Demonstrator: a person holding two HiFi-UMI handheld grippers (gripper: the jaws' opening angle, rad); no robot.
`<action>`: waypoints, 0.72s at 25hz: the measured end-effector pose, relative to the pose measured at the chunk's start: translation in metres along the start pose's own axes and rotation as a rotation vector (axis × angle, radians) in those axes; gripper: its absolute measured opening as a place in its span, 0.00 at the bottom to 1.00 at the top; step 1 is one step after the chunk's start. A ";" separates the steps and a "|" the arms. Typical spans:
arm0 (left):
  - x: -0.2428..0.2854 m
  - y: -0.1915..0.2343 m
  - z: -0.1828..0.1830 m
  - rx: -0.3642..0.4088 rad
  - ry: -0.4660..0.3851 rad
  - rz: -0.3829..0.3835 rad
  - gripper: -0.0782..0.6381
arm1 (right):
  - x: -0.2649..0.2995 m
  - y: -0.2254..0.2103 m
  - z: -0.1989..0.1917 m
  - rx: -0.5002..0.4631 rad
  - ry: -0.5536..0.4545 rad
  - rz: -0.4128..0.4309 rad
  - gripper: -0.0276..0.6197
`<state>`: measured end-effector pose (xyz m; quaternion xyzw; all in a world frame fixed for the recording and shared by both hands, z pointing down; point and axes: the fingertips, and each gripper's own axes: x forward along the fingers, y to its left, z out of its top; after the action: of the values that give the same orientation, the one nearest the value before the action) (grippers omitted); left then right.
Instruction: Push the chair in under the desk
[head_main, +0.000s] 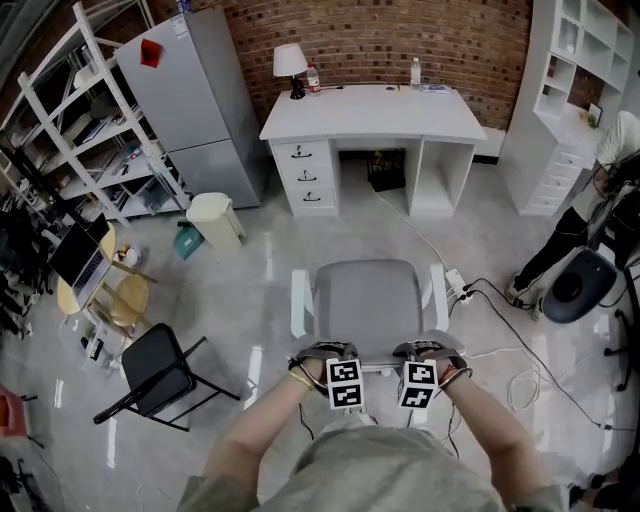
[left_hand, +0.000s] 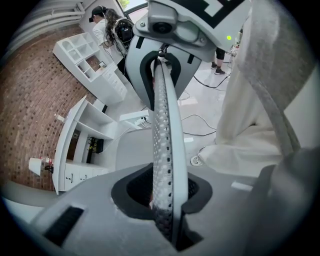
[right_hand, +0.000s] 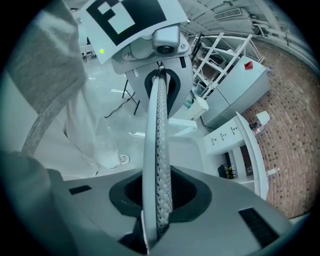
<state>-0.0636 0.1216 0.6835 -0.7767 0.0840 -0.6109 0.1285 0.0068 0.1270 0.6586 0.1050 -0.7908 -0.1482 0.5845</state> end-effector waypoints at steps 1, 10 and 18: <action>0.001 -0.001 0.000 0.002 0.003 -0.004 0.21 | 0.001 0.001 0.000 -0.009 0.002 -0.003 0.14; 0.000 -0.004 0.002 0.020 0.007 -0.029 0.16 | 0.000 0.003 -0.004 -0.064 0.016 -0.021 0.09; 0.004 -0.004 -0.001 0.029 0.008 -0.030 0.16 | 0.005 0.003 -0.003 -0.063 0.022 -0.027 0.08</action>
<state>-0.0636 0.1243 0.6882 -0.7736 0.0641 -0.6168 0.1303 0.0083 0.1282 0.6652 0.0987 -0.7778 -0.1797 0.5941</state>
